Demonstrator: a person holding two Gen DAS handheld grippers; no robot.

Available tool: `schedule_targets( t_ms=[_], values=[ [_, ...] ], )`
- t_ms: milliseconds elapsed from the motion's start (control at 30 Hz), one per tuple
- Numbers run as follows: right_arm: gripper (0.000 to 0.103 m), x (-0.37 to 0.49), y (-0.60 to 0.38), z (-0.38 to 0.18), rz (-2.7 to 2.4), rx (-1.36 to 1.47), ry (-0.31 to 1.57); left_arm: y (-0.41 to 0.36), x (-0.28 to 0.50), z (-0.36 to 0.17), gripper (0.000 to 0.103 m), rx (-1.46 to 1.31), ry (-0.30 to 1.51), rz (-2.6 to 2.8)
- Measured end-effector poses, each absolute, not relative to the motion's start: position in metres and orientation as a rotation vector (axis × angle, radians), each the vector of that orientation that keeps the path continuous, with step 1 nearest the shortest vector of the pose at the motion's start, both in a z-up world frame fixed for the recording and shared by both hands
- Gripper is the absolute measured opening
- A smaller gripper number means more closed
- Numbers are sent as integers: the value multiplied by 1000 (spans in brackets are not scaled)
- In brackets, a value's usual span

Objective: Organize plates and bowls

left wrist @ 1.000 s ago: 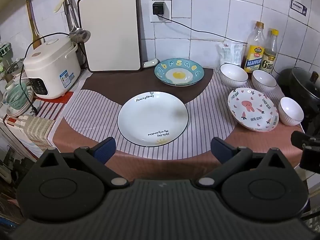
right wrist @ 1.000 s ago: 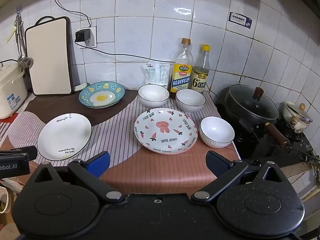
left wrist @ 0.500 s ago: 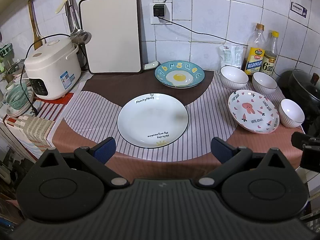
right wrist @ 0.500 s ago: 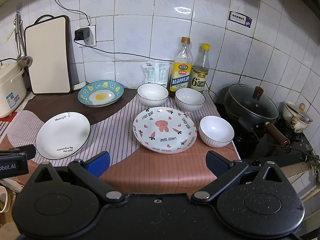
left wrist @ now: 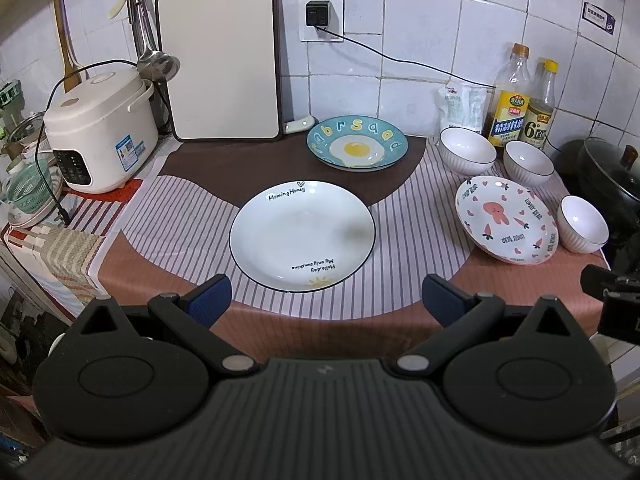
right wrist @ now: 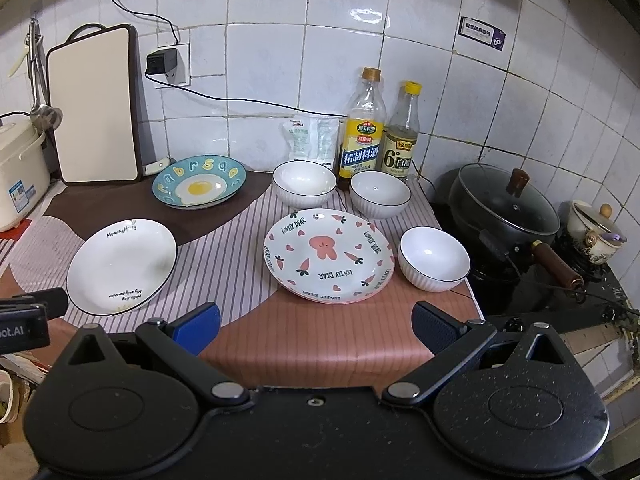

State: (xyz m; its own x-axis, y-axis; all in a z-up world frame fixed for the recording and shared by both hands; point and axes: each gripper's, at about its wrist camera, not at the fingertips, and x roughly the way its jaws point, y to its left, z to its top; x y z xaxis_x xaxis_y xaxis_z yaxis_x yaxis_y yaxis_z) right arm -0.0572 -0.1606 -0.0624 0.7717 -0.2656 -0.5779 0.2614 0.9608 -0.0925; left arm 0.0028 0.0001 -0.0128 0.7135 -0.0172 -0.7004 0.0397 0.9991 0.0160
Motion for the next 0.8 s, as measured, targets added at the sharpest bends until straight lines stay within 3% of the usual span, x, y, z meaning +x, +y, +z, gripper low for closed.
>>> schedule_targets(
  t_ms=[800],
  values=[
    [103, -58, -161, -63, -296, -17, 629, -1, 0, -18, 103, 36, 775, -45]
  ],
)
